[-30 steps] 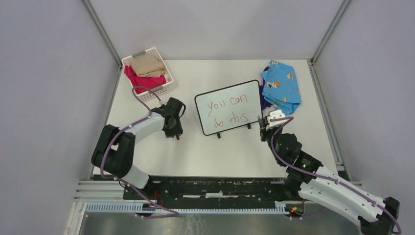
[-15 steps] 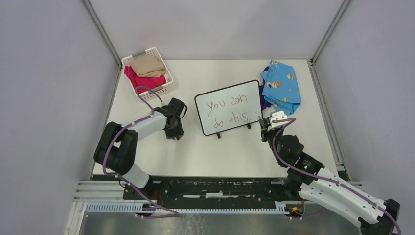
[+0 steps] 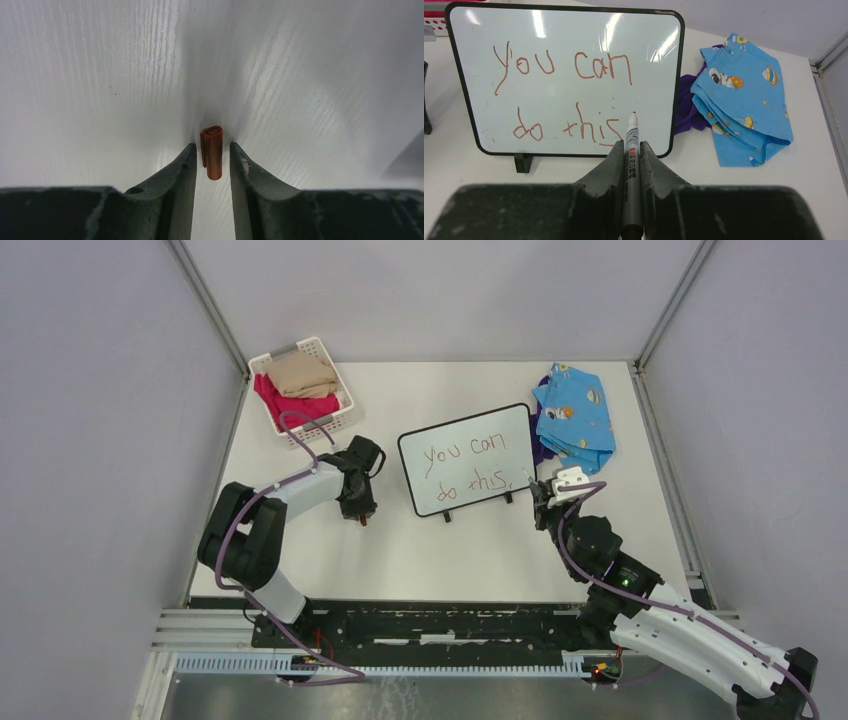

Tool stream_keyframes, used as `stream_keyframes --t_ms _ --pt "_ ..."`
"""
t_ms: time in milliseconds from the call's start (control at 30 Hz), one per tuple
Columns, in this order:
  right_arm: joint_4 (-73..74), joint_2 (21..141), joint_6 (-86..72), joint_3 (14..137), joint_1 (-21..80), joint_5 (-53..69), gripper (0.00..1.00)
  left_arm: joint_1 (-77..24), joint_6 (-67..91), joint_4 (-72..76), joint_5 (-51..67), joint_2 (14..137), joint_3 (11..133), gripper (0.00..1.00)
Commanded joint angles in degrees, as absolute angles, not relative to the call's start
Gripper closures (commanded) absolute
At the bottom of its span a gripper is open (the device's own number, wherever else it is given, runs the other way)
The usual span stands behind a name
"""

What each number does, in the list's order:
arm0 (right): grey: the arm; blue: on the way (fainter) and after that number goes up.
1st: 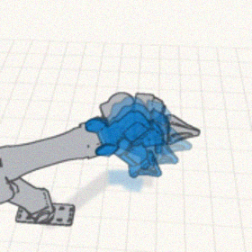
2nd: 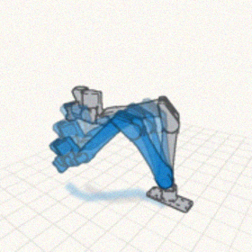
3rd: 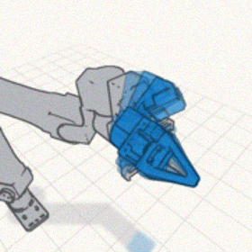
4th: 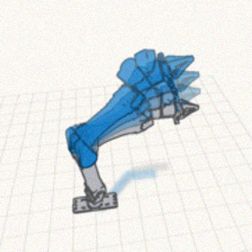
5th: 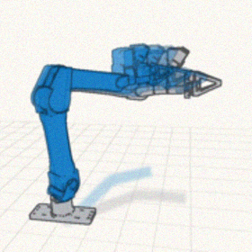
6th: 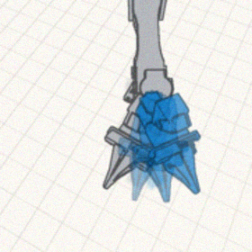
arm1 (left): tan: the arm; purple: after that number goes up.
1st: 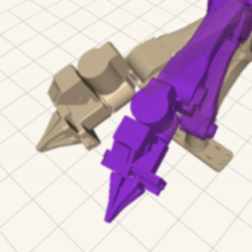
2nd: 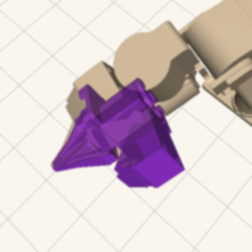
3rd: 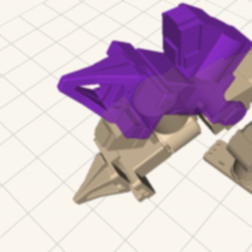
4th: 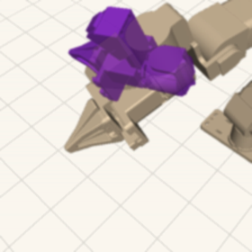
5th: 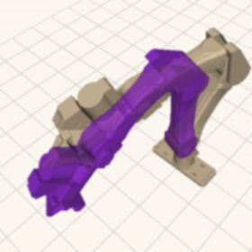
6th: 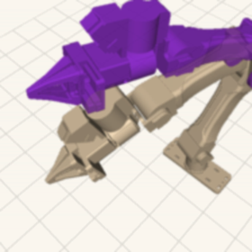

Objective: Write a sentence on the whiteboard
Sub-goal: Close the whiteboard marker at the center of the board.

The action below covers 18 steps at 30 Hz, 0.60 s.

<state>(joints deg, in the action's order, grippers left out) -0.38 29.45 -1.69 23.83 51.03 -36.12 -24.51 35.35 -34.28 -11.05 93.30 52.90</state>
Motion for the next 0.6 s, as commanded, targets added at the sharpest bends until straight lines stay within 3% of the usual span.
stream_keyframes --t_ms 0,433,567 --pt "-1.96 29.40 -2.03 24.48 51.42 -38.03 1.00 -24.72 35.42 -33.65 -12.77 95.49 52.51 0.64" --pt "-1.60 29.70 -2.19 24.61 51.42 -37.84 1.00 -24.70 35.94 -31.62 -11.76 94.56 48.79 0.80" --pt "-1.24 30.05 -2.32 25.18 51.41 -37.77 1.00 -24.70 36.88 -30.74 -12.33 91.63 48.34 0.95"
